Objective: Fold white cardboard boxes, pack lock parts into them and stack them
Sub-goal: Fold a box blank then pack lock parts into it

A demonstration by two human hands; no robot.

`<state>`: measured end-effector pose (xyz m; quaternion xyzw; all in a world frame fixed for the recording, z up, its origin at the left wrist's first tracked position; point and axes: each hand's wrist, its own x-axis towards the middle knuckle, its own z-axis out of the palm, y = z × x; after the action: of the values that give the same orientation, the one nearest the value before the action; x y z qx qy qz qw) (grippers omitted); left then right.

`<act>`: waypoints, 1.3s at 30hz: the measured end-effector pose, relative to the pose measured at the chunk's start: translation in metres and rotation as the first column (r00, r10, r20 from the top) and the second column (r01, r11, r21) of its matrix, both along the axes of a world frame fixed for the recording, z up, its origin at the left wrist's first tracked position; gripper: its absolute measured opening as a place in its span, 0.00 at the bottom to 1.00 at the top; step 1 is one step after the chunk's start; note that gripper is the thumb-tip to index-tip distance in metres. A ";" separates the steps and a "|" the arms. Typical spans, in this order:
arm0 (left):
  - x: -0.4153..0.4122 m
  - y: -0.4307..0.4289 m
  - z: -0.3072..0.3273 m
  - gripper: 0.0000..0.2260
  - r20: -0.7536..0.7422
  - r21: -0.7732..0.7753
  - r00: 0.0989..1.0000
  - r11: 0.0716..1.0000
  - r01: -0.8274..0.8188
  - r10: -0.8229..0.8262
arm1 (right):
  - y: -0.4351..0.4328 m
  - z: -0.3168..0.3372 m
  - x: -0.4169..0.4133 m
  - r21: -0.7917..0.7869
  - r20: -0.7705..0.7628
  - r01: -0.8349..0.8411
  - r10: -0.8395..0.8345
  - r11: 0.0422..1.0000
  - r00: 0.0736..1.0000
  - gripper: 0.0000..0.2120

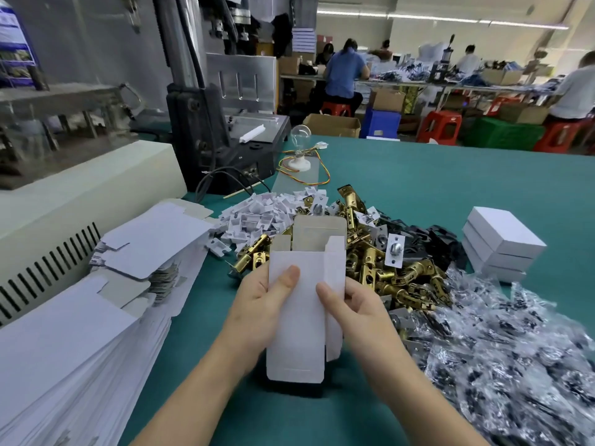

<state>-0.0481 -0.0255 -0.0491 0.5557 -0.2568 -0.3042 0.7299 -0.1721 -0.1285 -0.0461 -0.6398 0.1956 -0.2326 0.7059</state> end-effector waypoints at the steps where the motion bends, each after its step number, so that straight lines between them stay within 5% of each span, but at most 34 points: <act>1: -0.002 -0.001 -0.001 0.12 -0.003 -0.001 1.000 1.000 -0.001 0.001 | -0.001 -0.002 0.001 0.006 0.036 0.018 -0.019 1.000 0.999 0.13; 8: -0.004 0.001 -0.003 0.06 0.180 0.097 0.977 0.990 0.101 -0.117 | -0.005 -0.007 -0.013 0.110 0.170 0.064 -0.082 0.992 0.982 0.10; 16: -0.007 0.005 -0.006 0.20 0.479 0.111 0.878 0.993 -0.034 -0.024 | -0.012 -0.007 -0.016 0.014 0.148 0.120 -0.121 0.993 0.982 0.08; 20: -0.007 0.004 -0.006 0.13 0.518 0.040 0.855 0.999 -0.010 -0.013 | -0.015 -0.008 -0.018 -0.157 0.185 0.295 -0.265 0.943 0.946 0.24; 30: -0.004 0.003 -0.009 0.21 0.529 -0.162 0.840 0.986 -0.040 0.121 | -0.010 -0.008 -0.018 -0.114 0.291 0.053 -0.017 0.992 0.957 0.25; 39: -0.007 0.005 -0.006 0.03 0.695 -0.126 0.703 0.988 -0.086 0.150 | -0.008 -0.004 -0.021 -0.118 0.281 0.046 -0.011 0.992 0.960 0.15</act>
<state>-0.0546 -0.0208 -0.0555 0.6137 -0.4912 -0.0121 0.6180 -0.1928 -0.1360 -0.0505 -0.6400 0.0885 -0.3423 0.6822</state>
